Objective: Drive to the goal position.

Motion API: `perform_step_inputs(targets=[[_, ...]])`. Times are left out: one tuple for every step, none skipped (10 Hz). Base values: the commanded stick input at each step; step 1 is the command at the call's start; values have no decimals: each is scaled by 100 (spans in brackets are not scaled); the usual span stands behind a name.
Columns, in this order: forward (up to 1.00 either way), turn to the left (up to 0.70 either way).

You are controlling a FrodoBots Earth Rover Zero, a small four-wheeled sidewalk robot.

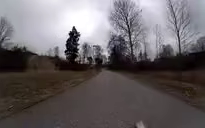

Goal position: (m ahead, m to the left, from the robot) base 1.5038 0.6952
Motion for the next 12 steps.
perform_step_inputs(targets=[[85,-34],[85,-34],[85,-34],[85,-31],[85,-15],[85,-13],[85,-30],[85,-34],[85,-34],[85,-34],[85,-34],[85,-34]])
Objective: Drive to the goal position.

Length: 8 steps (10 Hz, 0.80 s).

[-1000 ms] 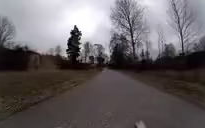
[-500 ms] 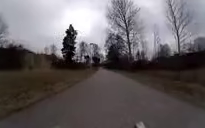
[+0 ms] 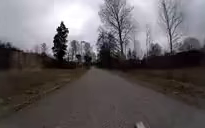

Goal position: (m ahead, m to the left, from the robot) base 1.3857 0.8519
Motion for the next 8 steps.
perform_step_inputs(targets=[[85,-29],[85,-12],[85,0],[85,0],[85,0],[85,0],[85,0],[85,-21]])
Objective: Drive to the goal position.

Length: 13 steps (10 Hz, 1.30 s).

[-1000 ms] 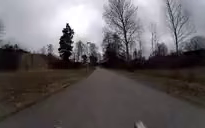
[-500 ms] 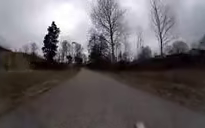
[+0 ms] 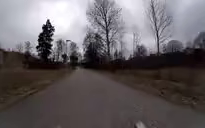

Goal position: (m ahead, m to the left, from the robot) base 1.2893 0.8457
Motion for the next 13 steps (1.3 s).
perform_step_inputs(targets=[[85,-34],[85,-34],[85,-32],[85,-28],[85,-24],[85,-19],[85,-15],[85,-11],[85,-7],[85,-2],[85,0],[85,0],[85,0]])
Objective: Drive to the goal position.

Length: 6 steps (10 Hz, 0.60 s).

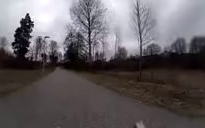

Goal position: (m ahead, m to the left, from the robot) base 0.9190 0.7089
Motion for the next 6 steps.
perform_step_inputs(targets=[[86,0],[100,0],[100,0],[100,0],[100,0],[100,0]])
